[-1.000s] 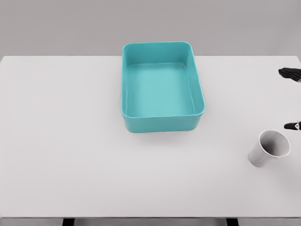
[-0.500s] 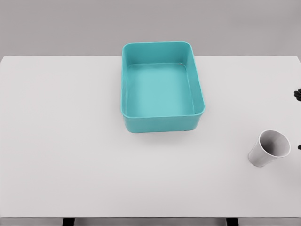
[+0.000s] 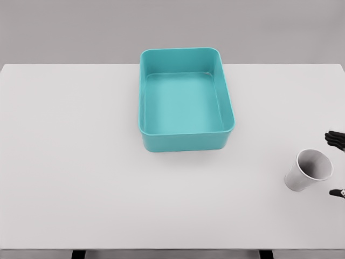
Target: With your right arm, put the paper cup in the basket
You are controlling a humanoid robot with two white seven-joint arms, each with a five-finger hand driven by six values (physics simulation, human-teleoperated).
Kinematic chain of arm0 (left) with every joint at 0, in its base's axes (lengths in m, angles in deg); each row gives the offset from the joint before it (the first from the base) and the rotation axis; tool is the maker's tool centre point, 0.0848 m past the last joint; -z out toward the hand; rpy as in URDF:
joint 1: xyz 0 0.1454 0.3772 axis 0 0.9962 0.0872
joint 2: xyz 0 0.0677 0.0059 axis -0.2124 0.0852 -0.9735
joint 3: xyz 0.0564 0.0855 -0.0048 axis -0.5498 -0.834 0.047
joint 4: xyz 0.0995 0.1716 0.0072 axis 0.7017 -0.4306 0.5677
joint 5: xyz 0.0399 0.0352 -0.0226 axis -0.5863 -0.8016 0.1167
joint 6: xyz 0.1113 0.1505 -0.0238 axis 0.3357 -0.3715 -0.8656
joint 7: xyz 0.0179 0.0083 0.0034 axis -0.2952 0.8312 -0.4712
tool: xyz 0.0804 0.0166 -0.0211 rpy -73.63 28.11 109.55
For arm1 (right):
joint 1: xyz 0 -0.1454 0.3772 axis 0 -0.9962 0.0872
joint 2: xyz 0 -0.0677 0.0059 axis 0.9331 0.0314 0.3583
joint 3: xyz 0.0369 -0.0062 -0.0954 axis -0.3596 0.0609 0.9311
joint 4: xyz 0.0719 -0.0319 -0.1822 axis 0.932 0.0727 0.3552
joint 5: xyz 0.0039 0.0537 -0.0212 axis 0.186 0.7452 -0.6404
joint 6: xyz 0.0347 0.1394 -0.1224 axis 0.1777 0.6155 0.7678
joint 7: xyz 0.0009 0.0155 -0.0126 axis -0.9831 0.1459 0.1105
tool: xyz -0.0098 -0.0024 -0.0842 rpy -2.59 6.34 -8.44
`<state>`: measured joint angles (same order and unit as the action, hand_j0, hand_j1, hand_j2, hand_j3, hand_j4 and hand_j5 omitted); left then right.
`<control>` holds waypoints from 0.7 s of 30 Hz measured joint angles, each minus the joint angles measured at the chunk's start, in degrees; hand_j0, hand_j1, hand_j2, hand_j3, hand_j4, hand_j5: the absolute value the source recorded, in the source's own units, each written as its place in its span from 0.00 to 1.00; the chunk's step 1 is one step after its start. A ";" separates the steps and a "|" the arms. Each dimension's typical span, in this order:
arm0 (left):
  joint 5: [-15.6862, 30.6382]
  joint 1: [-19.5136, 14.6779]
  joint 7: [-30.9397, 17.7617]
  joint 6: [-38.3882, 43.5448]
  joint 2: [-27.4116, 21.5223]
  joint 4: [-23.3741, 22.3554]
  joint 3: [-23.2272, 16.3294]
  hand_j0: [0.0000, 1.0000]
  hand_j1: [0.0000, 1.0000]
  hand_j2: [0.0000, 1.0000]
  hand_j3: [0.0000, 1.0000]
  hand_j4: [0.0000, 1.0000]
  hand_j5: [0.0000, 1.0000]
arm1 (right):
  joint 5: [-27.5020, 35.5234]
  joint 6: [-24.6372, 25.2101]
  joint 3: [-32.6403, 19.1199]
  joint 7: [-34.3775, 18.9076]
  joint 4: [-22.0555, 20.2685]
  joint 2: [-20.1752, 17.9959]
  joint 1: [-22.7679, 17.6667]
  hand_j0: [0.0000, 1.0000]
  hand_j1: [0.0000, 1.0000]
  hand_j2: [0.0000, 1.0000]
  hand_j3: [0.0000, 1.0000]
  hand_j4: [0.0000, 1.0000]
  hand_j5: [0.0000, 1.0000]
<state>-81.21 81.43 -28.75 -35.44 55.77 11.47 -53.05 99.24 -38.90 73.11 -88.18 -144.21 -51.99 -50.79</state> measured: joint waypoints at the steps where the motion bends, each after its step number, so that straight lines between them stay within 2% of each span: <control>1: 0.00 0.00 0.00 0.00 0.00 0.00 0.00 1.00 1.00 1.00 1.00 1.00 1.00 | 0.02 -0.01 0.31 0.00 0.33 0.71 0.00 1.00 1.00 1.00 1.00 1.00 1.00; 9: -0.02 0.00 0.00 0.00 0.00 0.00 0.00 1.00 1.00 1.00 1.00 1.00 1.00 | 0.28 0.04 1.31 0.00 3.37 6.06 1.49 1.00 1.00 1.00 1.00 1.00 1.00; 14: -0.01 0.00 0.00 0.00 0.00 -0.01 0.00 1.00 1.00 1.00 1.00 1.00 1.00 | 0.44 0.38 2.24 0.01 6.72 8.52 6.06 1.00 1.00 1.00 1.00 1.00 1.00; 21: 0.00 0.00 0.01 0.00 0.00 0.00 0.00 1.00 1.00 1.00 1.00 1.00 1.00 | 0.35 0.52 4.01 0.01 8.81 11.30 6.42 1.00 1.00 1.00 1.00 1.00 1.00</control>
<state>-81.21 81.43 -28.75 -35.44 55.77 11.46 -53.05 99.59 -38.38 77.12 -88.18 -135.40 -40.69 -44.37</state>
